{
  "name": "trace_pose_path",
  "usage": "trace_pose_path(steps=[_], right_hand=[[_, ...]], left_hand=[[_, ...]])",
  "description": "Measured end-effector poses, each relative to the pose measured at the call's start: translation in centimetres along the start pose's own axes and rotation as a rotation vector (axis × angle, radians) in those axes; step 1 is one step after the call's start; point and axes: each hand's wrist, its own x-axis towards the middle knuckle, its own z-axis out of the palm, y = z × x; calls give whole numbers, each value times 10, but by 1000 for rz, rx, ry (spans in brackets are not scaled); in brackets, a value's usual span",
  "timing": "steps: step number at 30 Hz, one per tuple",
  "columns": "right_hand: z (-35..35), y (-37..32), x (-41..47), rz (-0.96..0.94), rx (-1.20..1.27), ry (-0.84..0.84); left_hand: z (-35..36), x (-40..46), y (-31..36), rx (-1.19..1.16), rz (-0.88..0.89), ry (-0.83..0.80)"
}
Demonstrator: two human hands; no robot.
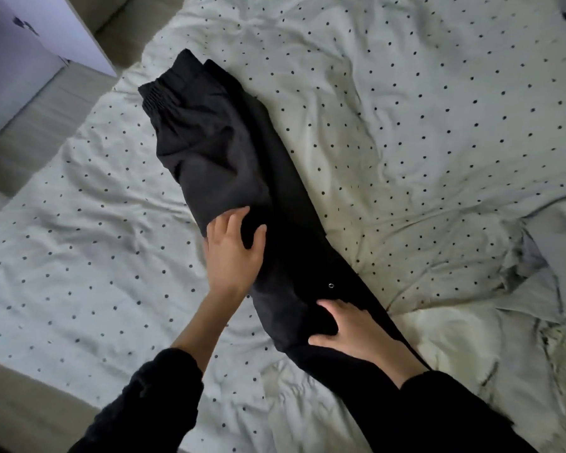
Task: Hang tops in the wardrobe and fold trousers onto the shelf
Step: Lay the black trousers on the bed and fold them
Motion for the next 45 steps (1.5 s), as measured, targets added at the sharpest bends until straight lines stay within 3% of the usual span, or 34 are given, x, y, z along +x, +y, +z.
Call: trace_pose_path(steps=[8, 12, 18, 23, 26, 33, 37, 40, 43, 45], right_hand=[[38, 39, 11, 86, -203, -40], [46, 58, 13, 66, -173, 19], [55, 95, -15, 97, 118, 72], [50, 139, -45, 115, 156, 165], [45, 167, -50, 156, 176, 191], [61, 195, -63, 183, 212, 110], [73, 201, -80, 236, 146, -7], [79, 212, -90, 287, 106, -28], [81, 222, -101, 347, 97, 0], [85, 229, -105, 368, 118, 4]], left_hand=[[42, -60, 39, 210, -312, -108], [52, -63, 40, 254, -293, -102], [49, -64, 55, 74, -318, 4], [74, -51, 88, -7, -274, 92], [99, -41, 92, -10, -241, 8], [133, -59, 59, 237, -64, -375], [137, -115, 50, 147, -40, -361], [141, -171, 38, -40, -240, -163], [148, -209, 23, -298, -742, -29], [156, -220, 14, -545, -1031, -75]])
